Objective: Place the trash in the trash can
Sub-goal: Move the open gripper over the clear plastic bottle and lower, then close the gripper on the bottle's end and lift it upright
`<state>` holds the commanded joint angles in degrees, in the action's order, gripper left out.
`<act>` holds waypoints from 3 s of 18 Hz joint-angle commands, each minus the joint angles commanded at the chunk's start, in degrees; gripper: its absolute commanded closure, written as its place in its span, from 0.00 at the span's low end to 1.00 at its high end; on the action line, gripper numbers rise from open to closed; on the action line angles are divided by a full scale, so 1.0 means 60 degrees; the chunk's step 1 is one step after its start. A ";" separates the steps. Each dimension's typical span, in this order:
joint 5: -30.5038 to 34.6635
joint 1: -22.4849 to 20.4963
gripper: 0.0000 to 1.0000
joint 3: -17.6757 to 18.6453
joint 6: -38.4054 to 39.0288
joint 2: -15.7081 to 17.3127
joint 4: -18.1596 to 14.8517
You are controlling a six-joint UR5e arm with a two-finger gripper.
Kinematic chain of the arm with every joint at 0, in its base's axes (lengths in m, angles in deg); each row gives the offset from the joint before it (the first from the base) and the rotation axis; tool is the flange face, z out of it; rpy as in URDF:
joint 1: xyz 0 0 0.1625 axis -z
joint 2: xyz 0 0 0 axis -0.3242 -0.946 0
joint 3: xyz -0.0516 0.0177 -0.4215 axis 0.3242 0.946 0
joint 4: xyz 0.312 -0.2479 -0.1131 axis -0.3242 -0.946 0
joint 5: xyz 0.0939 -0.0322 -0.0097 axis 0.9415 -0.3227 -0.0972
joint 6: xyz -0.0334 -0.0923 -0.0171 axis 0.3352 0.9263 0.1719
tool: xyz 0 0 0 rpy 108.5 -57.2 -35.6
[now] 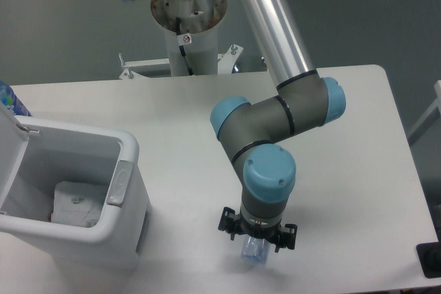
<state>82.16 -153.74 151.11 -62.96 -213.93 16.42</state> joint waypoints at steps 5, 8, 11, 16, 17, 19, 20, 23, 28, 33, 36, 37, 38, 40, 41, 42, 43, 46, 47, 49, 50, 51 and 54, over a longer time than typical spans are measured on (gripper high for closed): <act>0.0206 0.0117 0.00 -0.0015 0.0293 -0.0191 0.0364; 0.0368 0.0132 0.00 0.0000 0.0294 -0.0249 0.0483; 0.0412 0.0176 0.00 0.0087 0.0323 -0.0264 0.0483; 0.0791 0.0337 0.00 0.0102 0.0484 -0.0410 0.0498; 0.0909 0.0337 0.00 0.0102 0.0528 -0.0454 0.0498; 0.0968 0.0352 0.00 0.0102 0.0631 -0.0484 0.0513; 0.1012 0.0352 0.00 0.0102 0.0646 -0.0498 0.0513; 0.1114 0.0410 0.00 0.0102 0.0660 -0.0572 0.0542; 0.1232 0.0425 0.07 -0.0015 0.0939 -0.0733 0.0557; 0.1524 0.0542 0.11 -0.0058 0.0968 -0.0835 0.0557; 0.1584 0.0557 0.12 -0.0147 0.0997 -0.0909 0.0557; 0.1584 0.0557 0.13 -0.0147 0.0997 -0.0909 0.0557; 0.1584 0.0557 0.14 -0.0147 0.0997 -0.0909 0.0557; 0.1584 0.0557 0.19 -0.0161 0.1084 -0.0909 0.0557; 0.1569 0.0557 0.23 -0.0161 0.1114 -0.0909 0.0557; 0.1569 0.0557 0.30 -0.0190 0.1114 -0.0909 0.0542; 0.1569 0.0557 0.35 -0.0191 0.1129 -0.0909 0.0542; 0.1481 0.0557 0.52 -0.0220 0.1114 -0.0821 0.0513; 0.1467 0.0557 0.57 -0.0234 0.1100 -0.0806 0.0513; 0.1394 0.0557 0.62 -0.0235 0.1100 -0.0762 0.0498; 0.1306 0.0557 0.63 -0.0235 0.1100 -0.0704 0.0498; 0.1218 0.0557 0.64 -0.0235 0.1100 -0.0660 0.0498; 0.0940 0.0557 0.64 -0.0249 0.1085 -0.0543 0.0498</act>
<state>87.80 -150.40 149.62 -56.45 -217.18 19.40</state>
